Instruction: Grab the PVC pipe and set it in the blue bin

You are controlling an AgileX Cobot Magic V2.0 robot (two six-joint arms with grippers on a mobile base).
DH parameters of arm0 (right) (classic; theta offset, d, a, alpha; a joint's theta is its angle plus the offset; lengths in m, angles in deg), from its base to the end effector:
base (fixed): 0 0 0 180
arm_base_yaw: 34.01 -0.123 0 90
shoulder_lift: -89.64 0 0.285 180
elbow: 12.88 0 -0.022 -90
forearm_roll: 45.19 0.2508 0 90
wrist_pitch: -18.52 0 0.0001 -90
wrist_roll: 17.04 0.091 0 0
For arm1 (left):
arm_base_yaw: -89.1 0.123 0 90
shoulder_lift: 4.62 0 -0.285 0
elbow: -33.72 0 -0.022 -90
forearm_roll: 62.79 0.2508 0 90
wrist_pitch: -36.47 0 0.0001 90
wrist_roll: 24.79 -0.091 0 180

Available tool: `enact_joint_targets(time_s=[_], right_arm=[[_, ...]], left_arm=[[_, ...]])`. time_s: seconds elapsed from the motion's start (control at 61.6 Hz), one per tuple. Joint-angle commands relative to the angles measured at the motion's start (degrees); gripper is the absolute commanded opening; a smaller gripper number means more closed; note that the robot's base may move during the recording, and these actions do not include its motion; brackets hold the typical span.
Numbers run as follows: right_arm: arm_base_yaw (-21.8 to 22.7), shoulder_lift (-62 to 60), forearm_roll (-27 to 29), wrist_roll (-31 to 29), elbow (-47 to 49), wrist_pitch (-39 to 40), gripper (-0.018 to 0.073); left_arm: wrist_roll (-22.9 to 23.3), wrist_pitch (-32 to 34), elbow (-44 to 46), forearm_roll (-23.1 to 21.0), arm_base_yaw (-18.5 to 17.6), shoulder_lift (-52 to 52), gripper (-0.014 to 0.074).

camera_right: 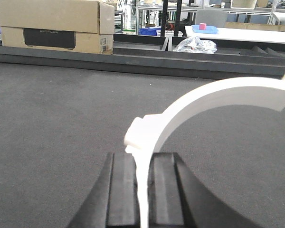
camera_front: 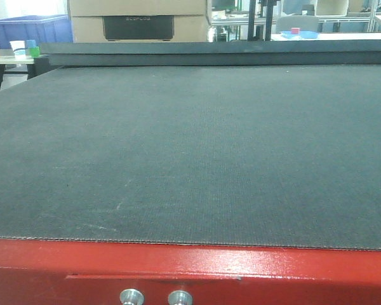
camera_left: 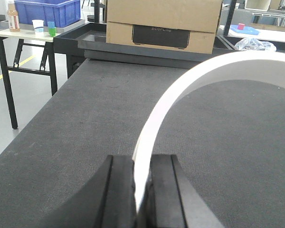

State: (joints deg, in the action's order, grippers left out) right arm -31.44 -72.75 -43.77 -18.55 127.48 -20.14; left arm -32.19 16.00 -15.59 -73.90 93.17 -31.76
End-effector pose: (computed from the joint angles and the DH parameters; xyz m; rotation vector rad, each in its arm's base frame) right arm 0.0179 0.0006 0.3539 0.0200 1.6737 -0.0262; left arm 0.0755 -0.0008 0.3227 -0.0537 1.6845 -0.0431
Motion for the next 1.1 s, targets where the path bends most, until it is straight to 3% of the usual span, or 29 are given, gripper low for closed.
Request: enact_joint_targets(time_s=[0.0,1.087], right_arm=[[0.06,-0.19,-0.01,0.07,-0.01,1.63,-0.0169],[0.06,-0.19,-0.01,0.07,-0.01,1.63,-0.0169]], left_arm=[[0.14,1.32,0.08,-0.14,0.18,0.12,-0.0111],[0.14,1.32,0.08,-0.14,0.18,0.12,-0.0111]])
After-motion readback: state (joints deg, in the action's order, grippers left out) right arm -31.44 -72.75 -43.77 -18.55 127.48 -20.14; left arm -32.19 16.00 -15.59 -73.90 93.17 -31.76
